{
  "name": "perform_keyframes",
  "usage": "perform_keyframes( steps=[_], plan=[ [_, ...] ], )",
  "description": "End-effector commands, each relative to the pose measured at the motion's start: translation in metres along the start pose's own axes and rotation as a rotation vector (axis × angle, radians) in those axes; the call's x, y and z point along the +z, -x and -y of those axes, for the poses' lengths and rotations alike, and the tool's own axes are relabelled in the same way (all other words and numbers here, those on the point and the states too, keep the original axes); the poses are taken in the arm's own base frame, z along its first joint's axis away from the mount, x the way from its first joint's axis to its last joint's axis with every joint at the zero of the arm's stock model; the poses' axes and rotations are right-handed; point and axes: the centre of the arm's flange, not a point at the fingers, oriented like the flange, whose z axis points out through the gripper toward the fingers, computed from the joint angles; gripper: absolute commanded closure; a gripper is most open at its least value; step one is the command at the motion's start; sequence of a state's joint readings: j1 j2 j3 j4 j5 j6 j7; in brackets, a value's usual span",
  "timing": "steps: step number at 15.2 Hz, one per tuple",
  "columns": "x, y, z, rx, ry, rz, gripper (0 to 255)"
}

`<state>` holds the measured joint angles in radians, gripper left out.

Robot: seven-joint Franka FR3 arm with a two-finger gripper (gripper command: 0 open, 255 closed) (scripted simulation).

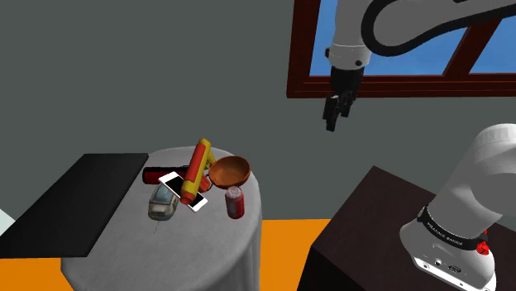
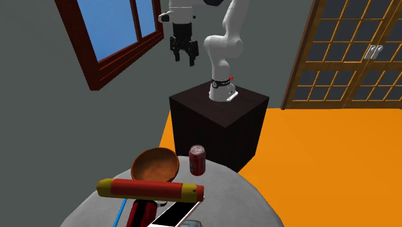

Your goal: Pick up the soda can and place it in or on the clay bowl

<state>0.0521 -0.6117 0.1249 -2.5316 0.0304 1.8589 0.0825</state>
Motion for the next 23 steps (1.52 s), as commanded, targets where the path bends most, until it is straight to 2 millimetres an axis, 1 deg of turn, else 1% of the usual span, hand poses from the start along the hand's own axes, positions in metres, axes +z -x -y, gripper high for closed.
perform_keyframes(
  steps=[1,12,23],
  plan=[
    [0.014,-0.011,0.019,0.010,-0.005,-0.005,0],
    [0.089,-0.080,0.117,0.055,-0.026,-0.026,0],
    [0.160,-0.156,0.213,0.100,-0.047,-0.047,0]
  ],
)
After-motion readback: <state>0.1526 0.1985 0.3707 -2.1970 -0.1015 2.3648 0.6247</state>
